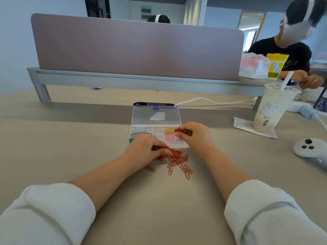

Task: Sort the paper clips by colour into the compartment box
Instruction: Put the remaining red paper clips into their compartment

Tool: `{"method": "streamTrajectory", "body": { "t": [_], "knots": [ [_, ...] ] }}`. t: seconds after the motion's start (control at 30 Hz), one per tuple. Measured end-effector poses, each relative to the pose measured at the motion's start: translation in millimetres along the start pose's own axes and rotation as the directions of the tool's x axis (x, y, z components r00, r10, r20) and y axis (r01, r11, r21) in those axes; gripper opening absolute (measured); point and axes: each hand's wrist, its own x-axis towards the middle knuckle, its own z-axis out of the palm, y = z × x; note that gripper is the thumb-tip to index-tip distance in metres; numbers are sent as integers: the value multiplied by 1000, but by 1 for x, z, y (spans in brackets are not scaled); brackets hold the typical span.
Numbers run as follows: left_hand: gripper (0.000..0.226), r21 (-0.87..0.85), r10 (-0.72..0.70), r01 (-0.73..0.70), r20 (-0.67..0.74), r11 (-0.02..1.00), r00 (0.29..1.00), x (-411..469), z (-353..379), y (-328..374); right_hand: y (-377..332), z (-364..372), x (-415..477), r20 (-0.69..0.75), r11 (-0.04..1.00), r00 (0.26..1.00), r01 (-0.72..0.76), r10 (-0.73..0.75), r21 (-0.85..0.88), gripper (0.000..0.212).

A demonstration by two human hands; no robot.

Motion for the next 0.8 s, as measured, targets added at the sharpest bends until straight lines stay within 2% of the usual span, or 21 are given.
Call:
{"method": "streamTrajectory", "body": {
  "t": [0.23, 0.47, 0.53, 0.67, 0.8],
  "knots": [
    [21, 35, -2, 2, 9, 999, 1000, 2, 1, -3, -3, 3, 3, 168, 996, 986, 37, -22, -87, 21],
    [22, 41, -17, 17, 4, 999, 1000, 2, 2, -4, 1, 1, -2, 173, 1000, 985, 5, -6, 7, 18],
    [21, 35, -21, 20, 14, 999, 1000, 1, 2, -5, 0, 0, -3, 107, 999, 994, -9, 4, 47, 17],
    [23, 53, -18, 17, 19, 998, 1000, 1, 2, -7, 5, -2, 0, -87, 990, 989, -127, 121, -68, 17],
    [23, 9, -1, 1, -18, 1000, 1000, 2, 2, -7, 13, 2, 0, 3, 948, 956, -291, 294, -125, 22]
  ]
}}
